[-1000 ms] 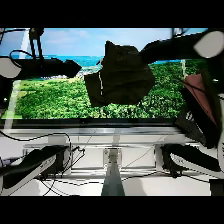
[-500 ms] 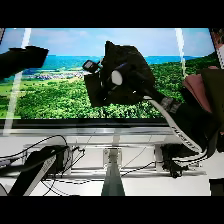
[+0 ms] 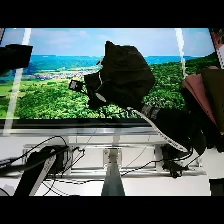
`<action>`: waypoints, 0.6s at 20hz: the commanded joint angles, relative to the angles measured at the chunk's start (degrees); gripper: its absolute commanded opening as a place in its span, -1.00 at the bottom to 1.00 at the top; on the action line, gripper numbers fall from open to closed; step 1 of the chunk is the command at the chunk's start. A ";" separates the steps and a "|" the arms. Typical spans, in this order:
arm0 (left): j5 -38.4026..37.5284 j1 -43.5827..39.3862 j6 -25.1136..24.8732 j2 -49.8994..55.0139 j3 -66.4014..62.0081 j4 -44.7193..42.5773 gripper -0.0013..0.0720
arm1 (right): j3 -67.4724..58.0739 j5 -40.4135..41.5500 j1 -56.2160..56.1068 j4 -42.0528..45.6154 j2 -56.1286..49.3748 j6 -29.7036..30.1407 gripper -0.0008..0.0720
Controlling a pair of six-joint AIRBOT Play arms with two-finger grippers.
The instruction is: Fold the clothes and pants, and hang the long-sleeved shirts on hangers.
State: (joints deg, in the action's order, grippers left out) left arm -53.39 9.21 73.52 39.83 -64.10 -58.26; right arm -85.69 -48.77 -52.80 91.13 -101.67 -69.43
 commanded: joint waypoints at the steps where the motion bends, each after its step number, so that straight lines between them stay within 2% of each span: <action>1: 0.00 0.17 0.00 -0.15 0.04 -0.04 0.35 | -0.20 0.00 1.29 2.56 -2.05 0.13 0.37; 5: 0.02 0.17 0.00 -0.15 0.04 -0.04 0.35 | -0.48 -1.84 3.34 2.75 -3.76 0.13 0.37; 6: 0.02 0.17 0.00 -0.15 0.04 -0.04 0.35 | -0.50 -2.01 3.56 2.78 -3.98 0.13 0.27; 7: 0.02 0.17 0.00 -0.15 0.04 -0.04 0.35 | -0.50 -1.92 3.82 2.99 -3.98 0.13 0.10; 10: 0.04 0.17 0.00 -0.15 0.04 -0.04 0.35 | -1.14 -2.47 3.82 3.23 -3.85 0.11 -0.73; 11: 0.04 0.17 0.00 -0.15 0.04 -0.04 0.35 | -1.68 -3.02 3.82 3.23 -3.72 0.09 -0.89; 12: 0.02 0.17 0.00 -0.15 0.04 -0.04 0.35 | -2.56 -3.54 3.82 3.21 -3.58 0.04 -0.89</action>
State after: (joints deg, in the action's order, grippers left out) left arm -53.39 9.32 73.52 39.72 -64.07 -58.28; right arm -87.02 -51.09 -49.15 94.17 -105.36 -69.28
